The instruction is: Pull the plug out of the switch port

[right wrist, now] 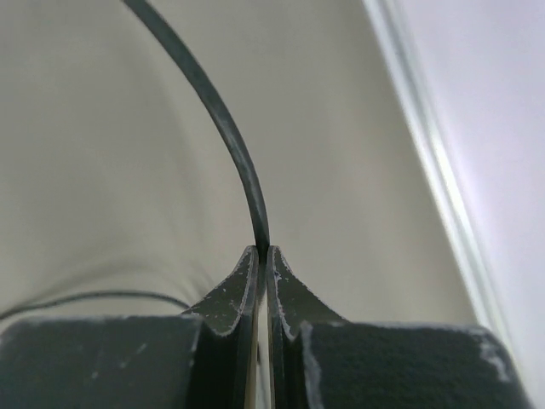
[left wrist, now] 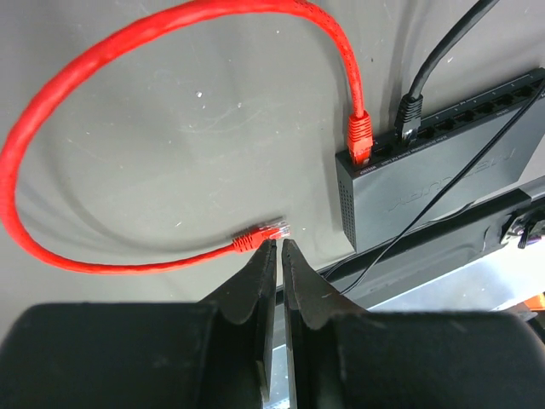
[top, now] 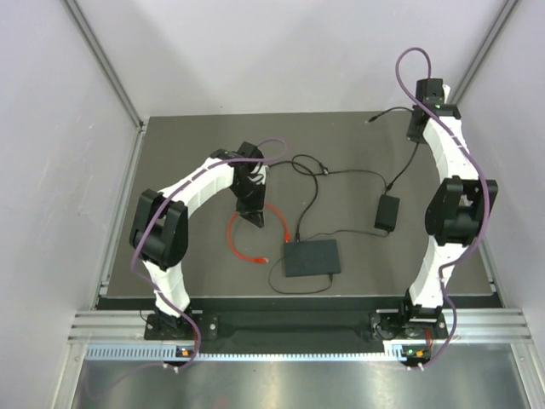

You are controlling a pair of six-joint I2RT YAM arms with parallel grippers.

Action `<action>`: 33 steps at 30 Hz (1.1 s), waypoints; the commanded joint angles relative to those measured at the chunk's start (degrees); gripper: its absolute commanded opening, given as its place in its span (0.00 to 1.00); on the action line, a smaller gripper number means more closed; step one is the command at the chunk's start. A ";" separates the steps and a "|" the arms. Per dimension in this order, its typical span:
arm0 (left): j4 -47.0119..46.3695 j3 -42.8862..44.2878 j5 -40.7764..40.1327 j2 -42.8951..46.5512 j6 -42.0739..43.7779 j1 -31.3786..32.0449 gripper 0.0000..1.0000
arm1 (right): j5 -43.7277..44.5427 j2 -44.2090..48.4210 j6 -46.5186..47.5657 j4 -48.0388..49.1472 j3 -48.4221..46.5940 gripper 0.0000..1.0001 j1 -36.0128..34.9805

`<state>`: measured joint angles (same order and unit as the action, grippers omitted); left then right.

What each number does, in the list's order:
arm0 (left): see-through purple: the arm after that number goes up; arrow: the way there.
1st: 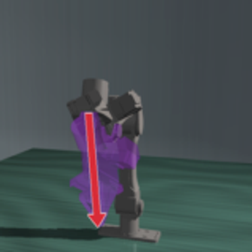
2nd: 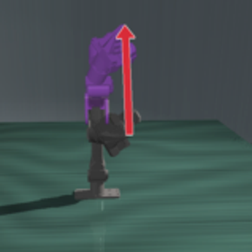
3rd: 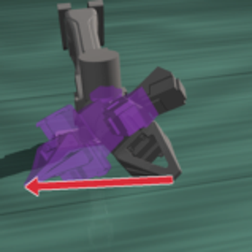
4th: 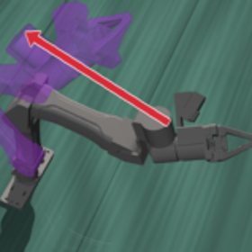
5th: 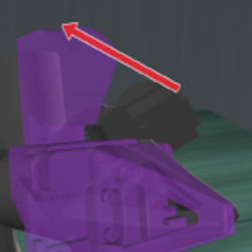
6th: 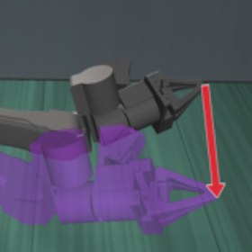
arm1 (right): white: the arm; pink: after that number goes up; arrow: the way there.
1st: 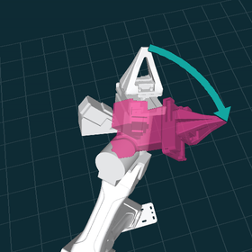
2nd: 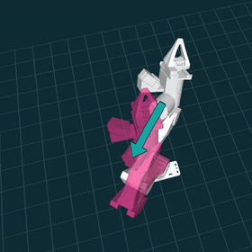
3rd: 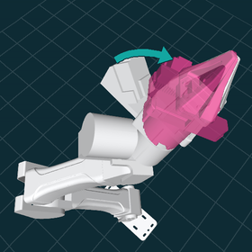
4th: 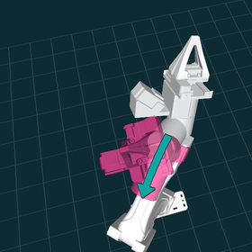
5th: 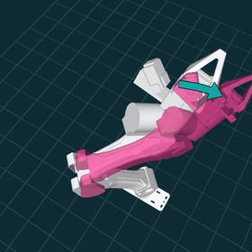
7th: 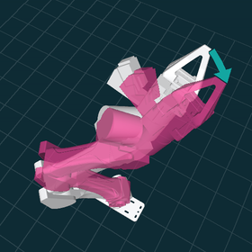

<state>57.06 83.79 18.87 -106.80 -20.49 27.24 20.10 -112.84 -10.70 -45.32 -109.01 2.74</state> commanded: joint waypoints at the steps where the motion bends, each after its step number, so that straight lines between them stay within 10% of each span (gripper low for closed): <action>1: -0.63 1.90 1.43 -0.60 1.24 -0.61 0.12 | -3.90 -4.13 -4.92 3.49 -1.90 0.00 -0.54; 19: 0.42 -0.12 0.20 1.95 0.10 -1.14 0.12 | 13.56 -8.70 -6.36 11.93 -3.39 0.00 0.86; 33: 0.86 0.93 0.37 1.25 0.63 -1.14 0.12 | -2.35 -10.38 -3.36 7.89 6.18 0.00 7.28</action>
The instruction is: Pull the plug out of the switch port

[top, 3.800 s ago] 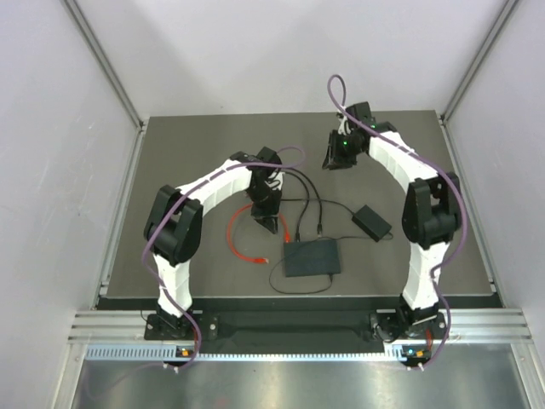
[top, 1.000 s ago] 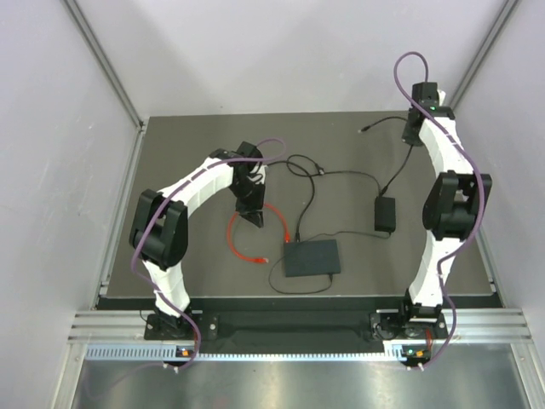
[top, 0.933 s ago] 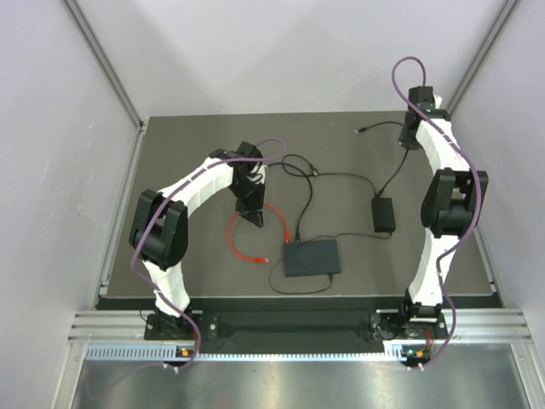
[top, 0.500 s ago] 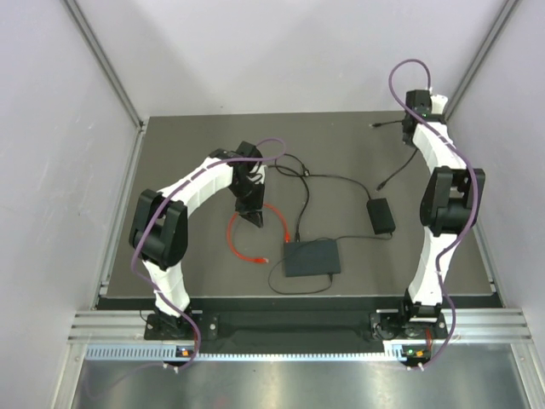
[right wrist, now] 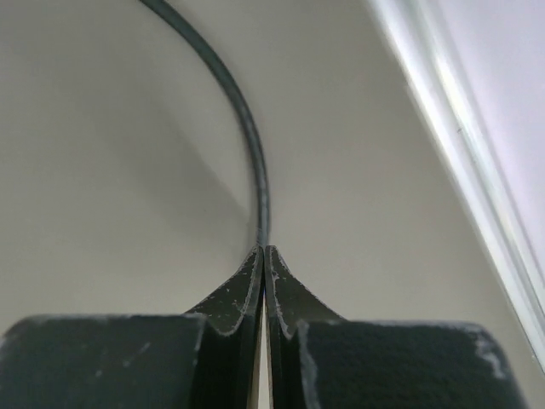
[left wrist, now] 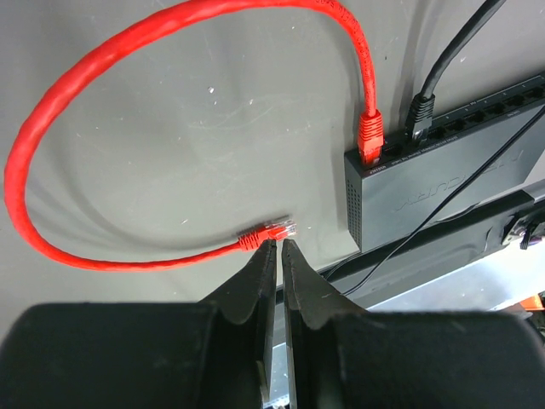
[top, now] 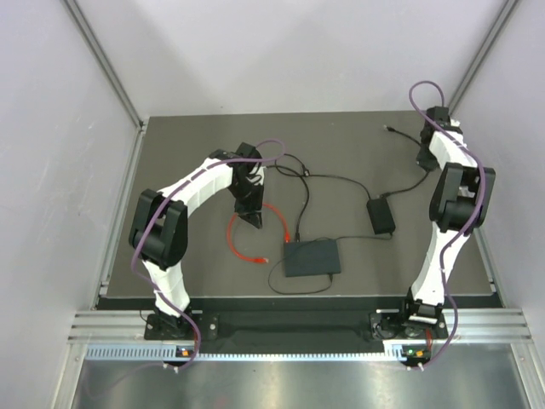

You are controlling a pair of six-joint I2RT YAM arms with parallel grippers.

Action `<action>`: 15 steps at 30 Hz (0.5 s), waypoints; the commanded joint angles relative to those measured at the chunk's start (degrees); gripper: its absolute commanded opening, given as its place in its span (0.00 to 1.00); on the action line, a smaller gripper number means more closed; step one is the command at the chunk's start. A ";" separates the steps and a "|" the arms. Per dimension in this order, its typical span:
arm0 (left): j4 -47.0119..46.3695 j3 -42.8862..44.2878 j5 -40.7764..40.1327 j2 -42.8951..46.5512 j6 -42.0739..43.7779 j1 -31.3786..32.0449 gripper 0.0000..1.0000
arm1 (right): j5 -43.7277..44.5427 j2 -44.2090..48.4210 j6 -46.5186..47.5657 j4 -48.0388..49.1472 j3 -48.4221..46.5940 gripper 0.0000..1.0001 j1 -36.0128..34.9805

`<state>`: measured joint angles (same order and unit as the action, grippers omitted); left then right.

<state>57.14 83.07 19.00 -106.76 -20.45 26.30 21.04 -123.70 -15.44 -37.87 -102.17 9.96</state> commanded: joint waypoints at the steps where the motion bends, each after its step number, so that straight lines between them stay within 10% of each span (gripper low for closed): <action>1: 0.95 1.83 0.33 1.03 0.67 -0.20 0.12 | -3.20 -0.05 1.21 -0.27 -0.92 0.00 0.24; 9: 1.30 0.96 -0.46 2.35 0.58 -0.20 0.12 | -0.39 -0.58 2.52 -2.21 -3.91 0.02 1.47; 13: 1.13 0.87 -0.11 2.61 0.15 -0.29 0.12 | 0.06 -0.93 2.96 -6.51 -9.78 0.49 0.95; 15: 0.95 0.61 0.15 2.61 -0.29 -0.20 0.12 | -1.77 0.03 2.87 -8.09 -10.68 0.55 -0.45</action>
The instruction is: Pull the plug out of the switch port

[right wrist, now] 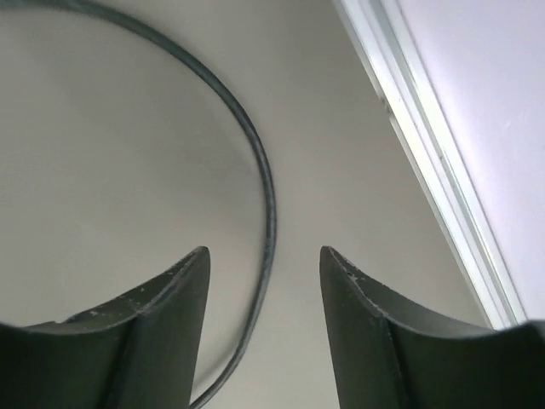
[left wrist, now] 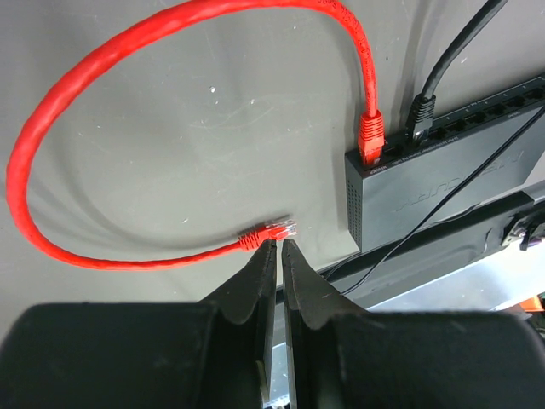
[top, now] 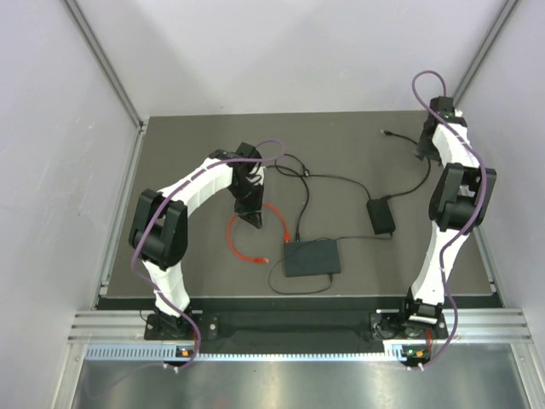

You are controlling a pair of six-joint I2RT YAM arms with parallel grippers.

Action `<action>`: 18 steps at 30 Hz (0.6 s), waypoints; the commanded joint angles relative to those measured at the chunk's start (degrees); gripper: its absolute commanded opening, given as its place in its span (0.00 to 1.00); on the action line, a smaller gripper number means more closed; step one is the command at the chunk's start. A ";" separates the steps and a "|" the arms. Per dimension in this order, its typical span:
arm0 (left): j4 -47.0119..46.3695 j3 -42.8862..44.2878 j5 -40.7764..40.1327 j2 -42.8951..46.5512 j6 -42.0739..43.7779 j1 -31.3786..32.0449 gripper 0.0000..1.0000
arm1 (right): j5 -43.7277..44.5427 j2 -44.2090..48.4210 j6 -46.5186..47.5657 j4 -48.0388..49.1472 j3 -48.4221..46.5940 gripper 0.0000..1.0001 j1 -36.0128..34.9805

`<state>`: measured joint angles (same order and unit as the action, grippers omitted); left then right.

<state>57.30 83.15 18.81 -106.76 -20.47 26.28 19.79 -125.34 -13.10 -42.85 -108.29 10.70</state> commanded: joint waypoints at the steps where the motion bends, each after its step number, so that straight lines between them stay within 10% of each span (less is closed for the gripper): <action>1: 0.36 0.34 0.96 2.78 -0.45 -0.18 0.12 | -1.85 3.42 0.27 -3.55 -4.65 0.55 -1.99; 18: -14.22 -11.17 10.37 5.25 -15.72 2.62 0.11 | -50.86 21.36 -4.56 11.02 26.98 0.50 -29.85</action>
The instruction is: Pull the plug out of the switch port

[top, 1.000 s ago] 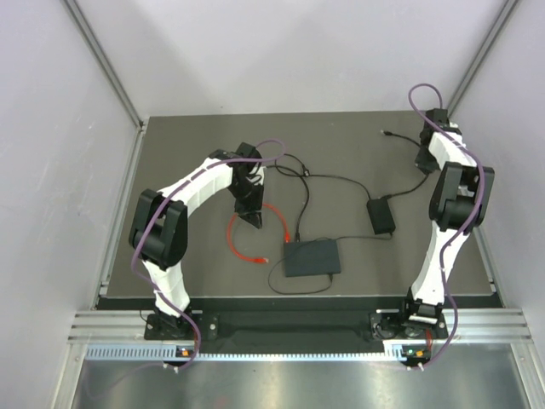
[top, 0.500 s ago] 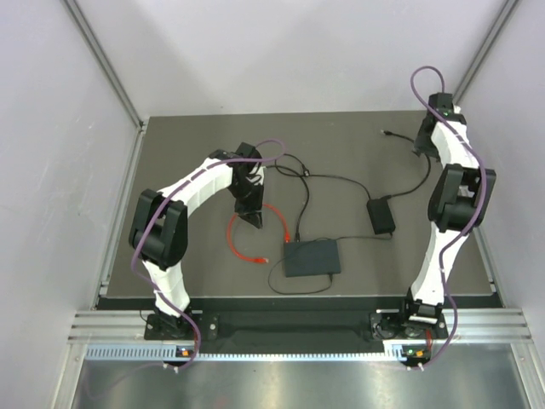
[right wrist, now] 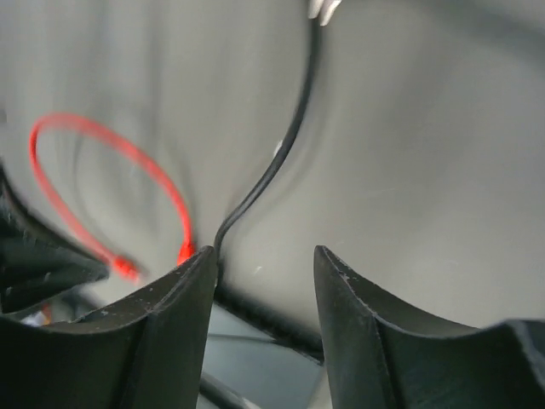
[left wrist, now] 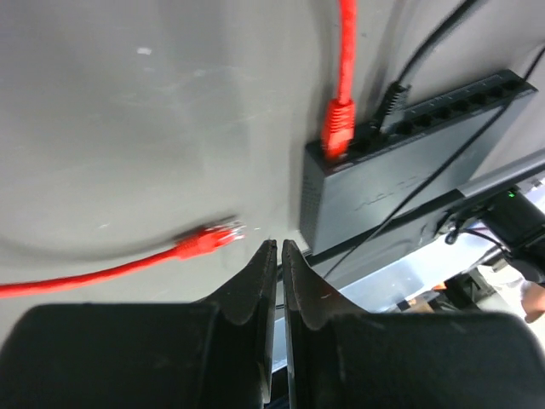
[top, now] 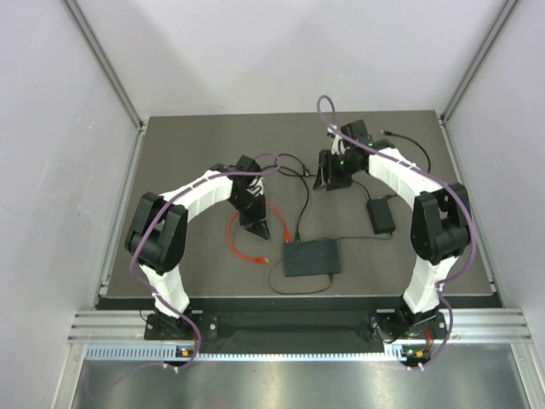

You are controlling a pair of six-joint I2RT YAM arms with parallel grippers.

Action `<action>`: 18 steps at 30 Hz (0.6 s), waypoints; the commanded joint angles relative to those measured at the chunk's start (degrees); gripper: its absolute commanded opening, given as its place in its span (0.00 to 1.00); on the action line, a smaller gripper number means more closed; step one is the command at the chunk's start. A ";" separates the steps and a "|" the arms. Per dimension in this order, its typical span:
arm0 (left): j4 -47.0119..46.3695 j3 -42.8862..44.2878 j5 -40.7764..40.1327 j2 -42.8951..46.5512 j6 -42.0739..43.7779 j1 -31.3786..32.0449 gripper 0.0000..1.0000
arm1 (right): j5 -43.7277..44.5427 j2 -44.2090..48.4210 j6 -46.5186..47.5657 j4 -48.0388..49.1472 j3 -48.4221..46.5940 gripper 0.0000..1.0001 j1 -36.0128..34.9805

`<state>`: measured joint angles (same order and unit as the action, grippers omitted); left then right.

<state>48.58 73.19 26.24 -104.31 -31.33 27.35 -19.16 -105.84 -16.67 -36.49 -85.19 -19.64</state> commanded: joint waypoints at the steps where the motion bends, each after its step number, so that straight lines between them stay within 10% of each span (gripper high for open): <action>1: -6.82 -1.38 3.11 2.71 -5.66 2.26 0.12 | -13.35 2.04 -0.65 5.20 6.59 0.49 0.04; 18: -8.32 -1.12 1.89 -0.98 -11.38 8.77 0.09 | -26.46 -1.56 -1.97 14.34 17.34 0.47 -4.79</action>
<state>41.89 72.16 27.46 -105.30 -41.65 35.94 -42.37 -106.72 -18.09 -25.87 -68.95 -22.35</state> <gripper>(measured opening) 0.089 0.474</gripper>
